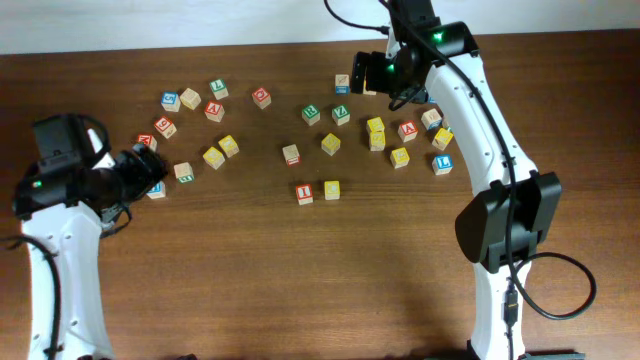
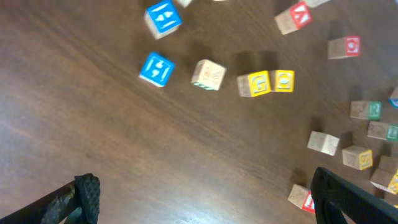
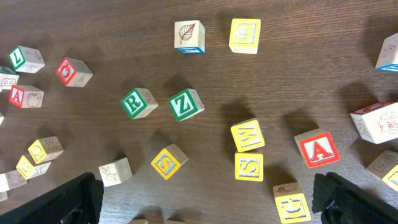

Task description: Spell out ICRA

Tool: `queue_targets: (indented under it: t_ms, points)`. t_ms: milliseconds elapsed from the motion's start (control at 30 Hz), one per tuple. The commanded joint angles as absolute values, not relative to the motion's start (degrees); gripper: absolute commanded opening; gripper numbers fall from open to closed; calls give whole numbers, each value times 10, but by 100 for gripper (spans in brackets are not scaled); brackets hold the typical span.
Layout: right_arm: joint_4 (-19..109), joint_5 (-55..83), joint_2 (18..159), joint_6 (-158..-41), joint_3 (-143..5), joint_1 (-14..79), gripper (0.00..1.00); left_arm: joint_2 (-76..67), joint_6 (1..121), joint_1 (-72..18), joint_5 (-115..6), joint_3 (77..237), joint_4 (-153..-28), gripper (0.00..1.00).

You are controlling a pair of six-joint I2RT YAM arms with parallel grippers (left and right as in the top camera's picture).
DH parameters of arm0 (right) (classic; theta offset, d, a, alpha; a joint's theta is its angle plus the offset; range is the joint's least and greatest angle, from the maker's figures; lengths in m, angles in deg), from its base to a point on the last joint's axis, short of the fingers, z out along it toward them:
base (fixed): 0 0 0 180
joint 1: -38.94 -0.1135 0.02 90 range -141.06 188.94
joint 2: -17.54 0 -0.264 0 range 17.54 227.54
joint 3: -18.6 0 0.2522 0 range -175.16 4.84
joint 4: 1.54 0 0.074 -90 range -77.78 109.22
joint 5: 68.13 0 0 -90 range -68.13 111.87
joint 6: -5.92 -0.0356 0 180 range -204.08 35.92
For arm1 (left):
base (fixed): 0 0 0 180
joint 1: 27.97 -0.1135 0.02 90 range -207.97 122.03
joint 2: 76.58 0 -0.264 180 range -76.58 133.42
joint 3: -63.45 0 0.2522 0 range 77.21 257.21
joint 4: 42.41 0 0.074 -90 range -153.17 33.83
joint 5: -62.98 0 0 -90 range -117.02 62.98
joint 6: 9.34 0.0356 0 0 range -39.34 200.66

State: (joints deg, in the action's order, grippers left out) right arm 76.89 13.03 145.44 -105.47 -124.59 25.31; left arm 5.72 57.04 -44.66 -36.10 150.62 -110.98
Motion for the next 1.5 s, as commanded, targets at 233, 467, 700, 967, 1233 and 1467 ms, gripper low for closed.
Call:
queue_targets:
  t_ms: [233, 467, 700, 967, 1233, 1467]
  points:
    - [770, 137, 1454, -1054, -1249, 255, 98, 61, 575, -427, -369, 1513, -1099, 99]
    - [770, 135, 1454, -1054, -1249, 255, 98, 61, 576, -427, -369, 1513, -1098, 99]
    - [773, 135, 1454, -1054, -1229, 255, 98, 61, 576, -415, -386, 1513, -1097, 99]
    - [777, 135, 1454, -1054, -1202, 255, 97, 64, 576, -394, -386, 1513, -1084, 99]
    - [804, 135, 1454, -1054, -1181, 255, 96, 111, 576, -394, -387, 1513, -1085, 99]
    - [806, 135, 1454, -1054, -1181, 228, 96, 123, 580, -394, -386, 1513, -1089, 99]
